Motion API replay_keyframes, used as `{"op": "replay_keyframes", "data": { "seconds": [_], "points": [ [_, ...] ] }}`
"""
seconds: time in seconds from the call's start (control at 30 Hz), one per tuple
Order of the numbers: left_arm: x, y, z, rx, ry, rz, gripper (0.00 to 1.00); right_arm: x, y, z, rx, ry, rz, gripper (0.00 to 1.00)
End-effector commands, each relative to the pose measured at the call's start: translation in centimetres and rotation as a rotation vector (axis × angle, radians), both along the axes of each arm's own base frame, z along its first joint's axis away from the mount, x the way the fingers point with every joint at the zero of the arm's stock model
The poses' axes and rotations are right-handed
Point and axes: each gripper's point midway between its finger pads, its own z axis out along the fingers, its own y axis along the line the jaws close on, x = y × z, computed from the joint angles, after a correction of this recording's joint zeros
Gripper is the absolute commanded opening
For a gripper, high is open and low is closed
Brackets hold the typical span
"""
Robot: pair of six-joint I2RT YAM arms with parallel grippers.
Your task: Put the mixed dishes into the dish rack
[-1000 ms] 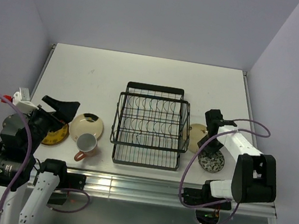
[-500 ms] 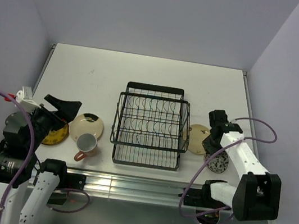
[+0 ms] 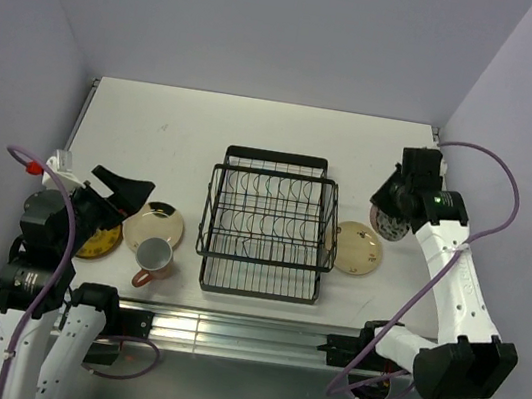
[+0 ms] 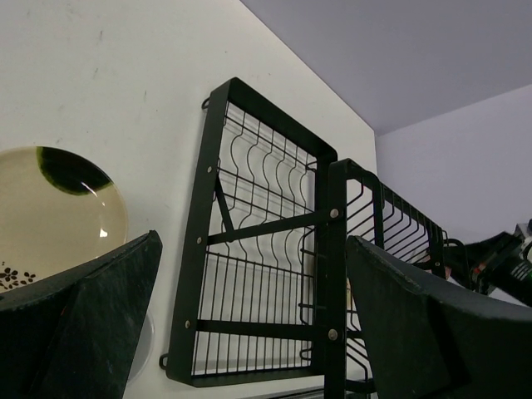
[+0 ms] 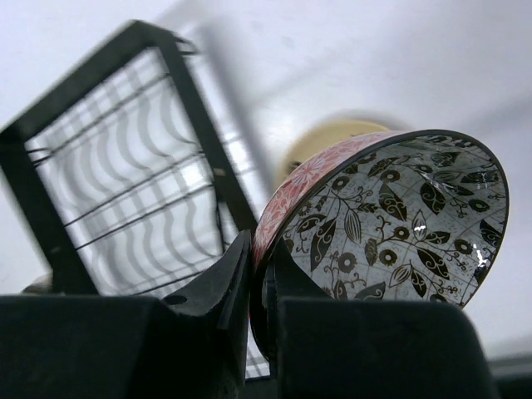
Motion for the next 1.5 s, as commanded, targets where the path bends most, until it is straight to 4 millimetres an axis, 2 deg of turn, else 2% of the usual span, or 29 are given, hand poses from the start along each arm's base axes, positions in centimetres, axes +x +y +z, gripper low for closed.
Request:
{"op": "replay_keyframes", "data": {
  "seconds": [0.0,0.1,0.13,0.17,0.23,0.3,0.47,0.53,0.57,0.63,0.67,0.8,0.83,0.87,0.93,0.97,1.17,1.2,1.27,1.4,1.47],
  "points": [
    [0.7,-0.6,0.9,0.001,-0.040,-0.038,0.99,3.2,2.7,3.5,0.084,-0.126,0.162,0.00],
    [0.9,-0.7,0.8,0.008,-0.040,-0.049,0.99,5.4,5.0,4.7,0.187,-0.206,0.262,0.00],
    [0.8,-0.9,0.9,0.006,-0.044,-0.061,0.99,6.2,5.6,4.5,0.219,-0.213,0.291,0.00],
    [0.8,-1.0,0.7,0.005,-0.042,-0.069,0.98,7.1,7.0,5.5,0.275,-0.258,0.357,0.00],
    [0.9,-1.4,0.9,0.000,-0.053,-0.088,0.98,8.6,8.0,5.5,0.323,-0.273,0.392,0.00],
    [1.0,-1.7,0.6,-0.004,-0.050,-0.106,0.96,10.1,8.9,6.7,0.367,-0.336,0.447,0.00],
    [1.8,-2.5,0.0,-0.005,-0.065,-0.158,0.93,14.1,9.4,8.0,0.409,-0.447,0.507,0.00],
    [2.3,-2.6,-0.6,-0.009,-0.053,-0.163,0.92,15.2,9.8,7.6,0.450,-0.452,0.518,0.00],
    [2.5,-2.7,-0.5,-0.010,-0.063,-0.171,0.91,16.0,9.8,8.2,0.461,-0.494,0.539,0.00],
    [2.9,-3.0,-1.0,-0.015,-0.059,-0.192,0.91,16.8,10.4,7.6,0.527,-0.484,0.570,0.00],
    [3.1,-3.2,-0.8,-0.018,-0.072,-0.200,0.90,17.4,10.7,8.0,0.544,-0.512,0.591,0.00],
    [3.4,-3.7,-1.0,-0.020,-0.089,-0.236,0.91,17.8,12.7,8.6,0.704,-0.537,0.698,0.00],
    [3.5,-3.8,-1.2,-0.020,-0.087,-0.242,0.91,18.0,13.0,7.9,0.735,-0.532,0.713,0.00],
    [3.5,-3.8,-1.2,-0.018,-0.092,-0.246,0.92,17.7,13.5,8.7,0.761,-0.569,0.778,0.00],
    [3.5,-4.0,-1.1,-0.021,-0.110,-0.255,0.92,17.8,13.8,7.8,0.818,-0.535,0.783,0.00],
    [3.5,-4.1,-1.1,-0.023,-0.116,-0.260,0.93,17.7,14.0,8.3,0.821,-0.569,0.814,0.00],
    [3.4,-4.4,-0.8,-0.040,-0.148,-0.279,0.95,16.6,14.4,7.5,0.900,-0.574,0.847,0.00],
    [3.4,-4.5,-0.9,-0.041,-0.146,-0.280,0.95,16.1,14.5,6.7,0.933,-0.548,0.830,0.00],
    [3.3,-4.7,-1.1,-0.046,-0.144,-0.293,0.95,15.6,14.5,6.6,0.939,-0.571,0.842,0.00],
    [3.2,-4.7,-1.4,-0.043,-0.138,-0.297,0.95,14.3,14.7,4.1,0.944,-0.530,0.833,0.00],
    [3.1,-4.7,-1.2,-0.043,-0.142,-0.297,0.95,13.7,15.0,3.8,0.939,-0.529,0.838,0.00]
  ]
}}
